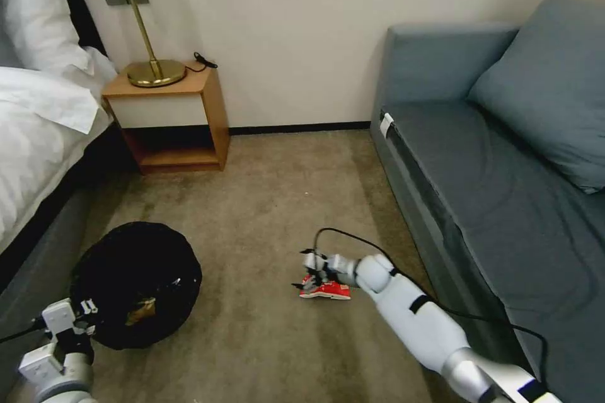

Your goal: Pick up the trash bin, then pick up the garbage on the floor and place it into the trash bin.

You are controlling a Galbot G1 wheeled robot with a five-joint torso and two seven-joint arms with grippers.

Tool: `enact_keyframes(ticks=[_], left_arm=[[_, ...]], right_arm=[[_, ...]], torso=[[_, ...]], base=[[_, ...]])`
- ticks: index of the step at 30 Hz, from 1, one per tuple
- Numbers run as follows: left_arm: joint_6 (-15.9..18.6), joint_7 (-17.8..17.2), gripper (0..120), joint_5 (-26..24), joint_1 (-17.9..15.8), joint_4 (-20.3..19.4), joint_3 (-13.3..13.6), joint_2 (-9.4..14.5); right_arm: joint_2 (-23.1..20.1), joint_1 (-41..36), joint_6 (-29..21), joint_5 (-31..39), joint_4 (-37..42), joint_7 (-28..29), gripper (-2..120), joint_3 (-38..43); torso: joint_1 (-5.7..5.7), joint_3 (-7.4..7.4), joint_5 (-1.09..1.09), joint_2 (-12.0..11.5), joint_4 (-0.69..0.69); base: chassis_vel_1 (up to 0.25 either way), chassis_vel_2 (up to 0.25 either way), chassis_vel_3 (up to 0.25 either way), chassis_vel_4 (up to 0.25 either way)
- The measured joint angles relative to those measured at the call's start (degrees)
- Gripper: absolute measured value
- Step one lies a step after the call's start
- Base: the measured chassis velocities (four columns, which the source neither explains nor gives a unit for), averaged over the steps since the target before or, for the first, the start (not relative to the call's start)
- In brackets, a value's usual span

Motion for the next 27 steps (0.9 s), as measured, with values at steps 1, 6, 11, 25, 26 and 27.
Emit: enact_keyframes(ticks=[1,6,11,25,26,27], left_arm=[[0.0,0.0,3,0.2,0.0,0.1,0.1,-0.1],[-0.2,0.0,3,0.5,0.0,0.2,0.1,-0.5],[-0.3,0.0,3,0.6,0.3,-0.2,0.0,-0.6],[-1.6,0.0,3,1.1,1.4,-0.5,-0.2,-1.8],[-1.6,0.0,3,1.3,1.5,-0.6,-0.2,-1.9],[-1.6,0.0,3,1.3,1.5,-0.6,-0.2,-1.9]], right_arm=[[-0.4,-0.4,0.2,-0.1,-0.2,-0.1,100,0.6],[-0.3,-1.1,0.7,-0.9,-1.7,-0.3,100,1.9],[1.2,-1.0,1.5,-2.4,-4.0,-0.7,98,3.8],[2.4,-2.0,3.8,-4.0,-6.5,-3.3,51,5.7],[2.4,-2.0,4.0,-4.0,-6.6,-3.1,42,5.8],[2.4,-2.0,4.0,-4.0,-6.6,-3.1,42,5.8]], torso=[[0.00,0.00,0.00,0.0,0.01],[0.00,0.00,0.00,0.0,0.00],[0.00,0.00,-0.01,0.0,0.01],[0.00,0.00,-0.02,0.0,0.01],[0.00,0.00,-0.03,0.0,0.01],[0.00,0.00,-0.03,0.0,0.01]], base=[[0.000,0.000,0.000,0.000],[0.000,0.000,0.000,0.000],[0.000,0.000,0.000,0.000],[0.000,0.000,0.000,0.000],[0.000,0.000,0.000,0.000],[0.000,0.000,0.000,0.000]])
